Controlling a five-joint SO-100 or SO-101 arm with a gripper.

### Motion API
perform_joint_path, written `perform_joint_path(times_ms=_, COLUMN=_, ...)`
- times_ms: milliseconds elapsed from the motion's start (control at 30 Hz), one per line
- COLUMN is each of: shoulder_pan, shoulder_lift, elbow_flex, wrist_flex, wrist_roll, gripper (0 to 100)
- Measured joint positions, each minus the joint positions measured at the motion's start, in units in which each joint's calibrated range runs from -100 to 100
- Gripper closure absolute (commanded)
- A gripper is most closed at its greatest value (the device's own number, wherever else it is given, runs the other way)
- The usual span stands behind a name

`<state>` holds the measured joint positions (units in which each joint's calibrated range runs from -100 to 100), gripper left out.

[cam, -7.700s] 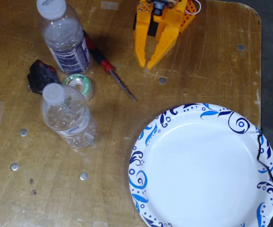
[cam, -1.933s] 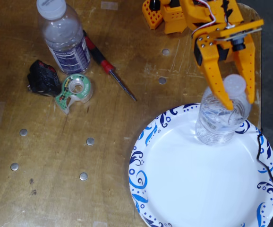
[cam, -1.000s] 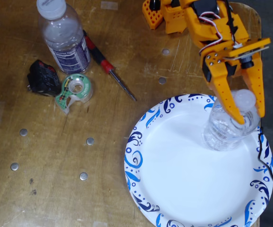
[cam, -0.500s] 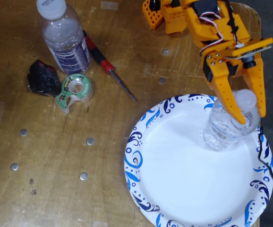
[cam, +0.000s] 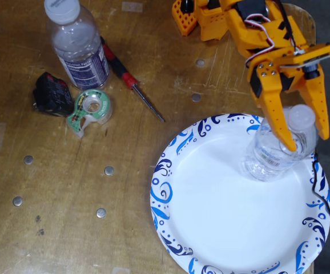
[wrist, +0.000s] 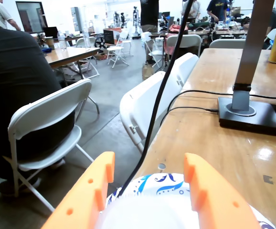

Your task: Move the bottles to the plate

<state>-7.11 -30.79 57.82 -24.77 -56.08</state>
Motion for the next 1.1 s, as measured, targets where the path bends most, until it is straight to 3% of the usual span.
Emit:
perform_joint_path(times_ms=100, shoulder_pan=-0.91, shoulder_lift=0.0, elbow_flex=0.0, wrist_flex=0.0, wrist_roll=0.16, gripper=82)
perform_joint_path(times_ms=267, shoulder_pan=-1.19, shoulder_lift=0.0, elbow_flex=-0.36, wrist_flex=0.0, wrist_roll=0.16, gripper=69)
perform_joint_path(times_ms=500, shoulder_pan=-2.28, shoulder_lift=0.0, elbow_flex=-2.34, wrist_flex=0.0, wrist_roll=0.0, gripper=60)
perform_joint_path(times_ms=900, shoulder_pan=-2.46, shoulder_lift=-3.52, elbow_flex=-2.34, wrist_flex=0.43, wrist_roll=0.05, gripper=58)
perform_joint_path(times_ms=1100, shoulder_pan=-0.18, shoulder_lift=-15.6, elbow_flex=-2.7, wrist_flex=12.43, wrist_roll=0.1, gripper=58)
